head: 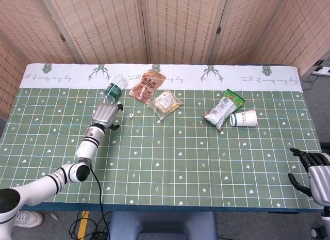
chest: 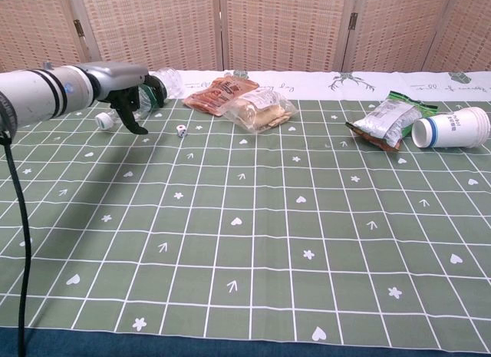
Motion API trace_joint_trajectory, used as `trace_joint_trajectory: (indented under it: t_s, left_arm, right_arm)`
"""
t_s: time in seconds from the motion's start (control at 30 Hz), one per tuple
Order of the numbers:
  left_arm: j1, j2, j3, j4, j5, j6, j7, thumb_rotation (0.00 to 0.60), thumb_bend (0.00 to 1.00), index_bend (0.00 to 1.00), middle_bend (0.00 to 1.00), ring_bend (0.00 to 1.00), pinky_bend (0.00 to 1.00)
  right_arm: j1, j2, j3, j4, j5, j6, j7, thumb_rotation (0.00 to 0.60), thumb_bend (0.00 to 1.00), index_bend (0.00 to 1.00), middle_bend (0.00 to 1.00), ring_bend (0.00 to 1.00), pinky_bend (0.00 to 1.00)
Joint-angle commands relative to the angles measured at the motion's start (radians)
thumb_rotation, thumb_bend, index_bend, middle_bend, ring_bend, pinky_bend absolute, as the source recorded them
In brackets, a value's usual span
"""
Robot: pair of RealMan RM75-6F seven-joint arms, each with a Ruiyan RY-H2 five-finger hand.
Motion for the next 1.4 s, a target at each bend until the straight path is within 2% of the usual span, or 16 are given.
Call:
trace_joint_trajectory:
  t_s: [0.03,0.37,0.67,1.07,1.4]
  left_arm:
    - [-0.047,-0.053,-0.004,0.065,-0.089,-0.018,0.049,0.6,0.25,0.36,1.0,0.87,0.93]
    - [-0.11,-0.144,-0.012,0.194,-0.202,-0.027,0.094,0.6,0.29,0.38,1.0,0.88,0.93]
    - [-0.144,-0.185,-0.012,0.248,-0.224,-0.046,0.105,0.6,0.33,0.37,1.0,0.88,0.93]
    - [-0.189,-0.245,-0.019,0.342,-0.294,-0.083,0.154,0.6,0.33,0.39,1.0,0.88,0.93]
    - [-0.194,-0.26,-0.016,0.371,-0.318,-0.105,0.174,0.6,0.33,0.41,1.0,0.88,0.93]
  right_arm:
    - [0.0,0.001,0.001,0.0,0.005,-0.003,-0.002,0.6,0.25,0.23,0.33,0.31,0.27]
    - [0.0,0.0,0.004,0.003,0.021,-0.016,-0.007,0.6,0.25,0.23,0.33,0.32,0.27]
    - [-0.004,0.0,0.005,0.003,0.03,-0.019,-0.011,0.6,0.25,0.23,0.33,0.32,0.27]
    - [-0.009,0.001,0.006,0.007,0.041,-0.022,-0.01,0.6,0.25,0.23,0.33,0.32,0.27]
    - [-0.012,-0.003,0.006,0.015,0.048,-0.026,-0.006,0.6,0.25,0.23,0.33,0.32,0.27]
